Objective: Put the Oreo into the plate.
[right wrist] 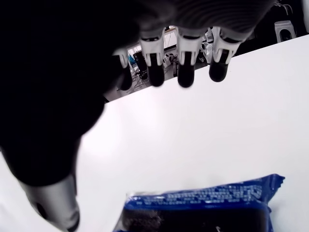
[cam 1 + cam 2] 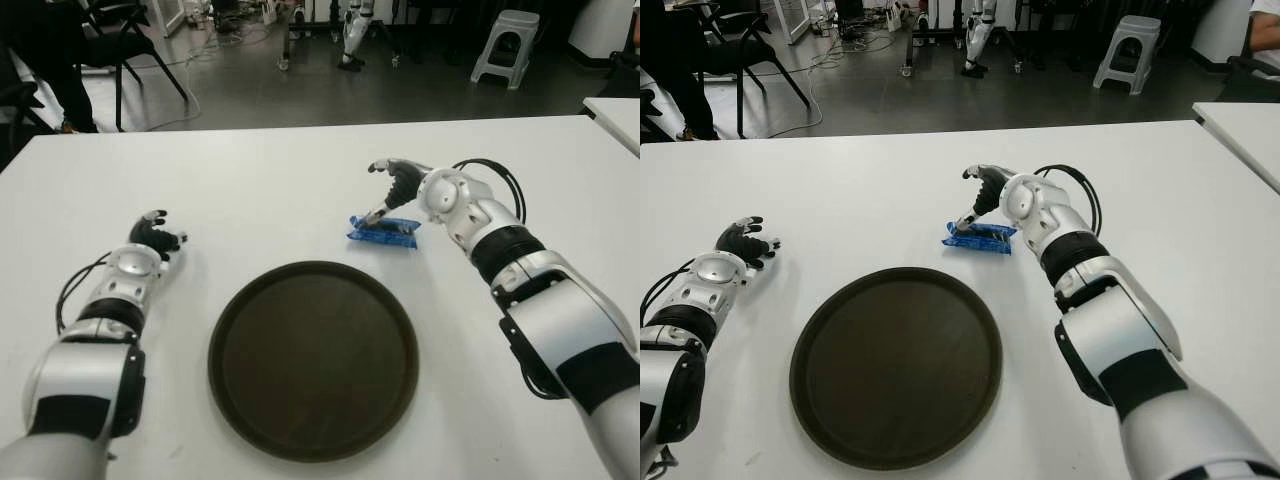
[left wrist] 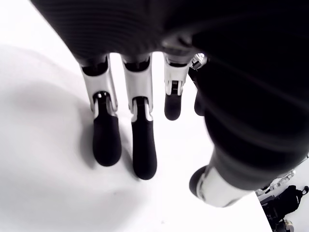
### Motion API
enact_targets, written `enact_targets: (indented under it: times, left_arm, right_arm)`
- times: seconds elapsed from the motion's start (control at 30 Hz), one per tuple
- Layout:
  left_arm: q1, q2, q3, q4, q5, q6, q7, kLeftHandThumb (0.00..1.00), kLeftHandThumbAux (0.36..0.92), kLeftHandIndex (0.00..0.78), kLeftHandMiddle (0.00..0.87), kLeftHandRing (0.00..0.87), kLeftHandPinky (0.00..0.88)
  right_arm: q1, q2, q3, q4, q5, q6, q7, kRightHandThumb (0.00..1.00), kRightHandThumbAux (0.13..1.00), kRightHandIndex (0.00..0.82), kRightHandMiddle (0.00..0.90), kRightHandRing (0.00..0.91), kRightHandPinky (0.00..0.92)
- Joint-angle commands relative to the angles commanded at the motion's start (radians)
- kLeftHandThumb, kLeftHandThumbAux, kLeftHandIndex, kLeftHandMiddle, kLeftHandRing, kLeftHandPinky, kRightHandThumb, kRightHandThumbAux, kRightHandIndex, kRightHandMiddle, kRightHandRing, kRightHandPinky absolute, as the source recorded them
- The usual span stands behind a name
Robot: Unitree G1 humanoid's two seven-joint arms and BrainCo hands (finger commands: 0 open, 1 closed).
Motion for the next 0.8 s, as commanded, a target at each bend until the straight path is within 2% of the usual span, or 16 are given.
enact_targets:
  times: [0.5,0.8]
  left_arm:
    - [0.004,-0.002,0.005,-0.001,-0.003,-0.012,0.007,0.182,0.831,0.14,0.14,0.176,0.177]
    - [0.0,0.0,-0.01,0.0,0.01,-0.001,0.01,0.144,0.826,0.109,0.136,0.164,0.157]
  right_arm:
    - [0.001,0.009,0.016,0.021,-0.011,0.063,0.006,0.0,0.795,0.023,0.047,0.022,0.0]
    - [0.004,0.012,0.025,0.024,-0.026,0.099,0.006,0.0,0.789,0.018,0.054,0.019,0.0]
